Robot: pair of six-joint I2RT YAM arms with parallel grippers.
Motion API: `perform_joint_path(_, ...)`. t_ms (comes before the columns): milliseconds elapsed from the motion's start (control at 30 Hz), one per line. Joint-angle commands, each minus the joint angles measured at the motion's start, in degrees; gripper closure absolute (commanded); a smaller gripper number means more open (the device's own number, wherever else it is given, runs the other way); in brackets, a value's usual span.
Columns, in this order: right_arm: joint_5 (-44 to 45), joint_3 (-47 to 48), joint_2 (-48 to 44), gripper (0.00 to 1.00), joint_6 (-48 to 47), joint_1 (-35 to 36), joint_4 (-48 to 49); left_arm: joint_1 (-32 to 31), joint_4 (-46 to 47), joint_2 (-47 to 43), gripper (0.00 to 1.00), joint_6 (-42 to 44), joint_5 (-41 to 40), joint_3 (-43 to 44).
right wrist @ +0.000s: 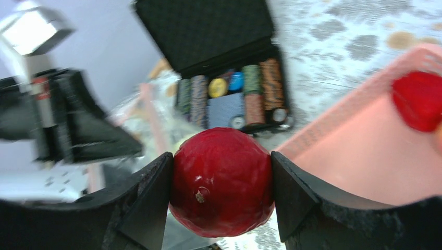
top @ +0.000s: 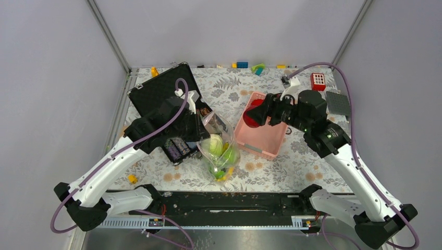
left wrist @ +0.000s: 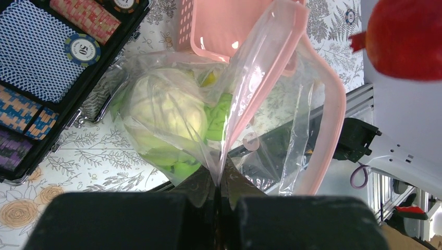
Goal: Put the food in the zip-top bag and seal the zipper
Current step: Place the fake fruit in the zipper food storage bag.
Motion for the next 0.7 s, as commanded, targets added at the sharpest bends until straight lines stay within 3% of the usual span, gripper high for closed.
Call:
perform_joint_path(0, -22.10, 1.68, 1.28, 0.64, 2.42, 0.11, 11.17, 0.04, 4.15, 0.92, 1.00, 0.44, 1.82, 1.42)
perform_joint_path(167, -27.10, 3.54, 3.94, 0.64, 2.72, 3.90, 16.37, 0.05, 4.17, 1.75, 1.00, 0.18, 2.53, 1.96)
perform_joint_path(567, -18.74, 7.57, 13.15, 0.61, -6.12, 14.36, 10.35, 0.01, 4.23, 1.07, 1.00, -0.18, 3.54, 2.46)
perform_joint_path(667, -13.98, 7.26, 14.32, 0.47, -6.94, 14.54, 8.19, 0.01, 4.20, 0.53, 1.00, -0.27, 3.16, 2.29)
